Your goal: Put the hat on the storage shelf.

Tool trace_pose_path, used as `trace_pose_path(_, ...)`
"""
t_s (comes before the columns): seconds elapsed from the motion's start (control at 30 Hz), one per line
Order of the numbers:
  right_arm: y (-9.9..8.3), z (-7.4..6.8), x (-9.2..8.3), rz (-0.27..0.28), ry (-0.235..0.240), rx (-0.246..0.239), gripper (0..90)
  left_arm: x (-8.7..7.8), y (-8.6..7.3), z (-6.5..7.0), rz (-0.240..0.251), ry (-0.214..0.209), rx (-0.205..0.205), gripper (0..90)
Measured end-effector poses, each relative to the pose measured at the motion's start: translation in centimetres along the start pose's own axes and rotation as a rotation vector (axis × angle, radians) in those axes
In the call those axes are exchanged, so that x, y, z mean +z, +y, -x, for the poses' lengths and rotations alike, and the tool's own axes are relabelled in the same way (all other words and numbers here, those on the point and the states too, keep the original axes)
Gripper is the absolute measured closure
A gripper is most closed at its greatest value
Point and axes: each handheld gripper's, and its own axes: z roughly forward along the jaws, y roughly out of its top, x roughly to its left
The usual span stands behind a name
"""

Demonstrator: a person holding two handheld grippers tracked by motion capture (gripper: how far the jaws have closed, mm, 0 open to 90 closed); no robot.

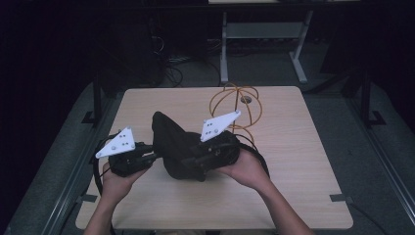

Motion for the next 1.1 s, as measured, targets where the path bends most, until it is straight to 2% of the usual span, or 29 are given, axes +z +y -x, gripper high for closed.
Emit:
trace_pose_path(0.03, -0.1, 0.0, -0.4, 0.014, -0.006, -0.004, 53.7, -0.2, 0.6, -0.1, -0.01, 0.0, 0.012, 83.6)
trace_pose_path(0.07, -0.1, 0.0, -0.4, 0.014, -0.006, -0.004, 53.7, -0.2, 0.6, -0.1, -0.01, 0.0, 0.012, 83.6)
trace_pose_path(0.1, -0.2, 0.0, -0.8, 0.036, -0.017, -0.002, 48.6, -0.3, 1.0, -0.2, -0.024, 0.004, 0.02, 83.6)
trace_pose_path(0.2, -0.6, 0.0, -1.4, 0.041, -0.025, 0.006, 46.5, -0.4, 1.2, -0.4, -0.026, 0.004, 0.017, 83.6)
trace_pose_path(0.27, -1.2, 0.1, -1.9, 0.045, -0.051, 0.004, 43.0, -0.7, 1.3, -0.7, -0.02, 0.0, 0.007, 83.6)
trace_pose_path(0.3, -1.8, 0.2, -2.4, 0.049, -0.057, 0.019, 41.2, -0.9, 1.4, -0.9, -0.018, 0.001, 0.005, 83.6)
trace_pose_path(0.33, -1.8, 0.2, -2.4, 0.049, -0.057, 0.019, 41.2, -1.1, 1.4, -1.1, -0.018, 0.002, 0.001, 83.6)
trace_pose_path(0.37, -2.6, 0.4, -3.1, 0.05, -0.077, 0.03, 40.0, -1.2, 1.5, -1.3, -0.016, 0.002, -0.002, 83.6)
trace_pose_path(0.4, -2.6, 0.4, -3.1, 0.05, -0.077, 0.03, 40.0, -1.4, 1.5, -1.4, -0.015, 0.003, -0.009, 83.6)
trace_pose_path(0.53, -4.5, 0.7, -4.5, 0.038, -0.12, 0.055, 38.2, -1.7, 1.6, -2.1, -0.019, 0.009, -0.021, 83.6)
trace_pose_path(0.6, -5.8, 0.8, -5.5, 0.05, -0.137, 0.071, 37.6, -1.7, 1.9, -2.4, -0.037, 0.01, -0.017, 83.6)
trace_pose_path(0.8, -7.6, 0.7, -6.8, 0.049, -0.164, 0.098, 37.5, -1.8, 2.7, -3.2, -0.07, -0.004, -0.013, 83.5)
trace_pose_path(1.0, -10.8, 0.6, -8.2, 0.031, -0.232, 0.129, 35.3, -2.0, 3.4, -3.8, -0.066, -0.01, -0.011, 83.5)
trace_pose_path(1.1, -13.0, 0.7, -9.2, 0.043, -0.265, 0.173, 34.8, -2.0, 4.0, -4.4, -0.059, -0.018, -0.014, 83.5)
